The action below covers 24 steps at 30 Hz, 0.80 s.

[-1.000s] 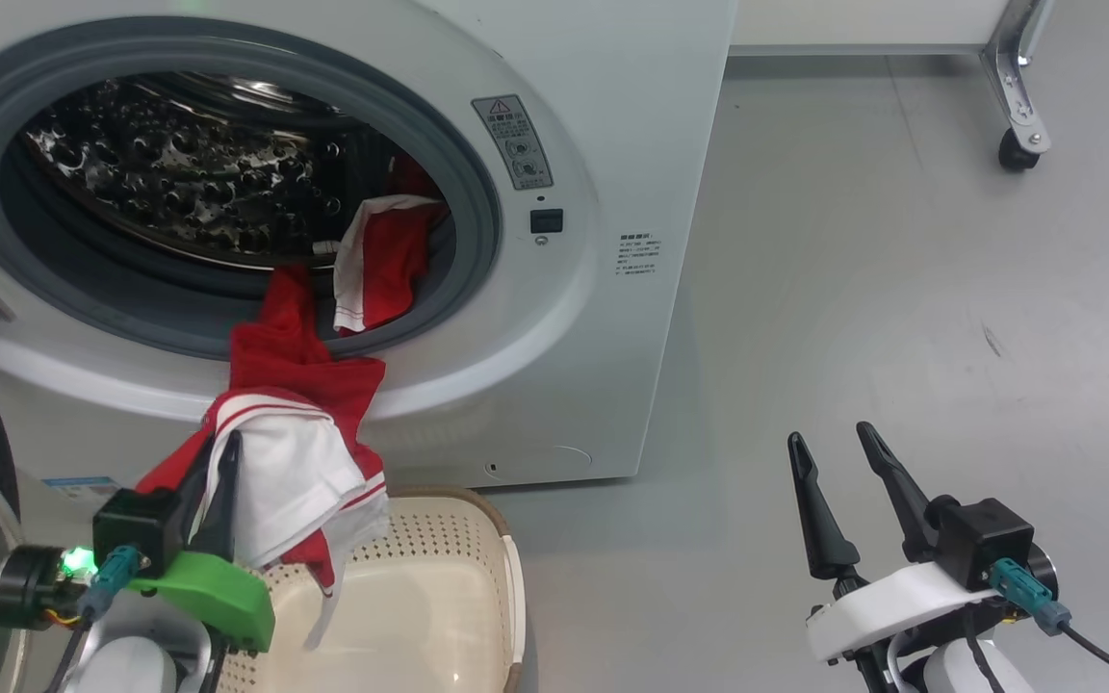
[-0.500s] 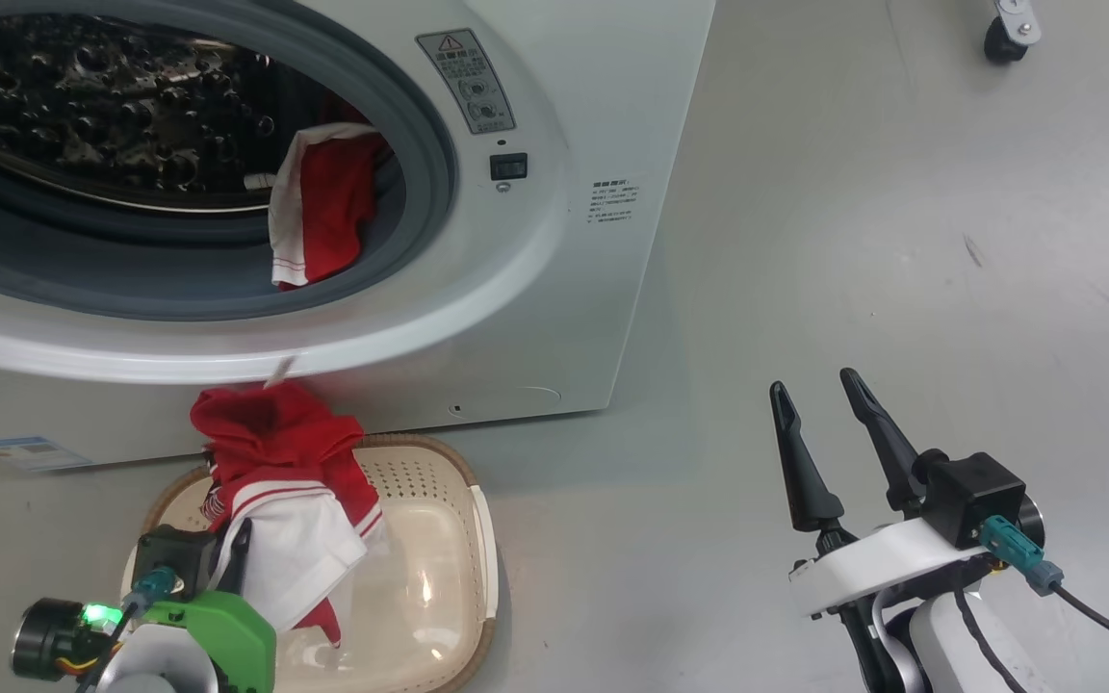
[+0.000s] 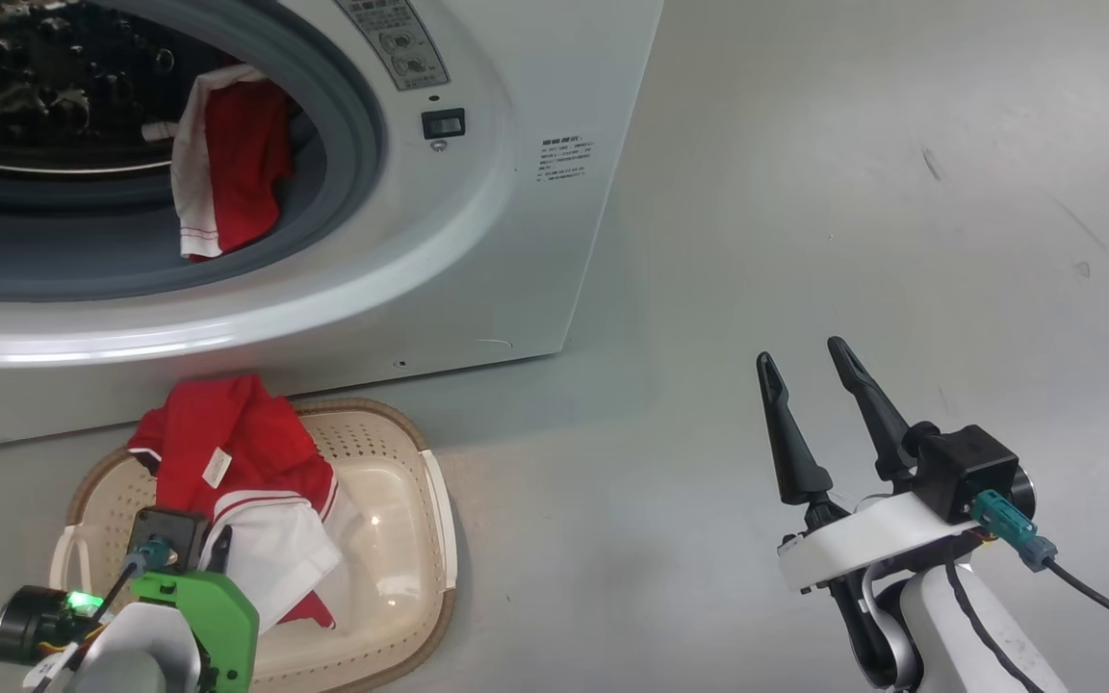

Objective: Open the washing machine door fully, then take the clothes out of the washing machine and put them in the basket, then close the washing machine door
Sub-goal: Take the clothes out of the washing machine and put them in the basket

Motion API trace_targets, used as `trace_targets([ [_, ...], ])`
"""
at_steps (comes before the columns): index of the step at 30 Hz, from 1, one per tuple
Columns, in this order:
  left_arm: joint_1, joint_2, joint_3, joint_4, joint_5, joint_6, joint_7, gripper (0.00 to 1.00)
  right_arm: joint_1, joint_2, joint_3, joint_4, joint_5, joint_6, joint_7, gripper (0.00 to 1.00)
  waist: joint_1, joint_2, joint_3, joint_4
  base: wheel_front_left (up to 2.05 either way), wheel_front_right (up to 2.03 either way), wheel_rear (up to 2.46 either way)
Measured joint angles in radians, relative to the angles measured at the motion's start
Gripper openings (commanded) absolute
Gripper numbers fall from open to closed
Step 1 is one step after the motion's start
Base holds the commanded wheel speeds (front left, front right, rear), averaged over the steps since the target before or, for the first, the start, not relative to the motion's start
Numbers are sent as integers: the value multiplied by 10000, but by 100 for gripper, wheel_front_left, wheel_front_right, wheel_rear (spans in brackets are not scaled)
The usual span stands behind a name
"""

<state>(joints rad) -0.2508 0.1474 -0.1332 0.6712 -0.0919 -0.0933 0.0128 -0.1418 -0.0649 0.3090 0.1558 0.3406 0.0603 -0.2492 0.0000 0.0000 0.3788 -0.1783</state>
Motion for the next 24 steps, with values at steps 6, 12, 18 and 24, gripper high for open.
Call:
trace_targets([
  [6,-458,157,17,393,63,-2,140,0,-206,23,13,-33,-2,0,0,100,0,0,465,-262,0,0,0],
  [12,-852,255,27,878,73,-12,299,0,-344,35,23,-50,-2,0,0,100,0,0,912,-481,0,0,0],
  [18,-1289,265,81,1302,69,-12,391,0,-512,48,15,-148,-88,-2,0,100,0,0,1341,-635,0,0,0],
  [24,-1402,270,117,1896,63,0,474,0,-681,77,8,-167,-90,-2,0,100,0,0,1692,-750,0,0,0],
])
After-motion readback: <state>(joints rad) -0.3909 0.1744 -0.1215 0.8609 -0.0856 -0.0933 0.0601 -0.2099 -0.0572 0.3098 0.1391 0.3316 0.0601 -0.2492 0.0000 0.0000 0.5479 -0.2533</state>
